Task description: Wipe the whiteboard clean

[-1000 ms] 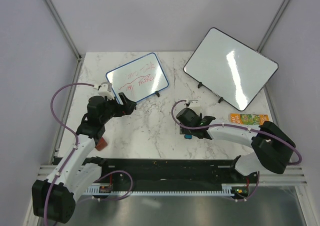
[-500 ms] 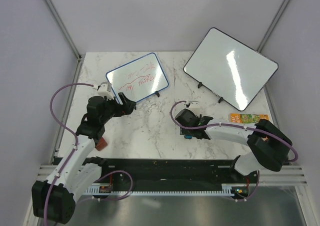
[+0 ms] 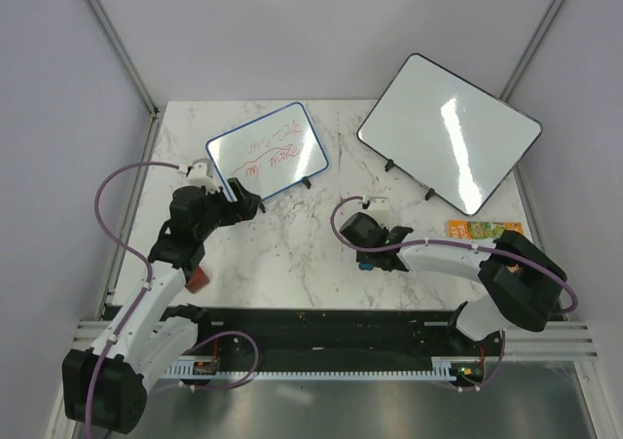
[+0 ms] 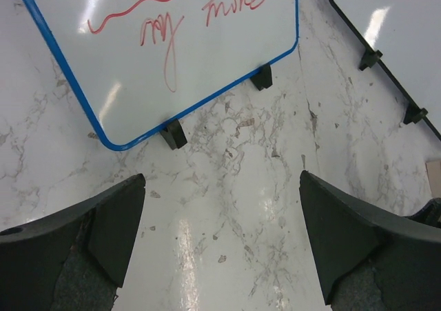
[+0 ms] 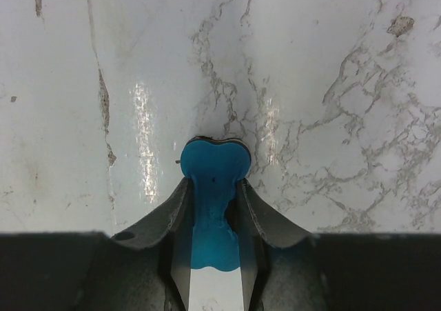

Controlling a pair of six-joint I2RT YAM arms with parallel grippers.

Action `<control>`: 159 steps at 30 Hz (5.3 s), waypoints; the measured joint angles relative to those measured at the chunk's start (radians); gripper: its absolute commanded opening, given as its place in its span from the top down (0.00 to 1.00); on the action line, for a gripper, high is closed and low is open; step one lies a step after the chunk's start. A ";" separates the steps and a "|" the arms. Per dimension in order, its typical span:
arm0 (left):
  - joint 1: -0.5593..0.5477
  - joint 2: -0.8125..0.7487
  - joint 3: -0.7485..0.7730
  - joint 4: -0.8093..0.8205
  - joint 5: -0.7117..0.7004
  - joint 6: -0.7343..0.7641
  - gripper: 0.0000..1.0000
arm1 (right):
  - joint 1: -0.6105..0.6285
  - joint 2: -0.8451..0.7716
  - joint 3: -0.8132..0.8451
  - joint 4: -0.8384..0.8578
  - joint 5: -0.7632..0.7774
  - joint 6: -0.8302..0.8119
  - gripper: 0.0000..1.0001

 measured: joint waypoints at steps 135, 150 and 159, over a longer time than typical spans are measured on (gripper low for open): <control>0.404 1.139 0.094 1.547 0.452 -0.522 0.98 | -0.018 0.907 1.127 0.711 -0.331 -0.773 1.00; 0.397 1.143 0.103 1.547 0.448 -0.523 0.98 | -0.219 0.910 1.126 0.653 -0.277 -0.548 1.00; 0.397 1.143 0.105 1.552 0.449 -0.523 0.98 | -0.312 0.910 1.119 0.568 -0.248 -0.464 1.00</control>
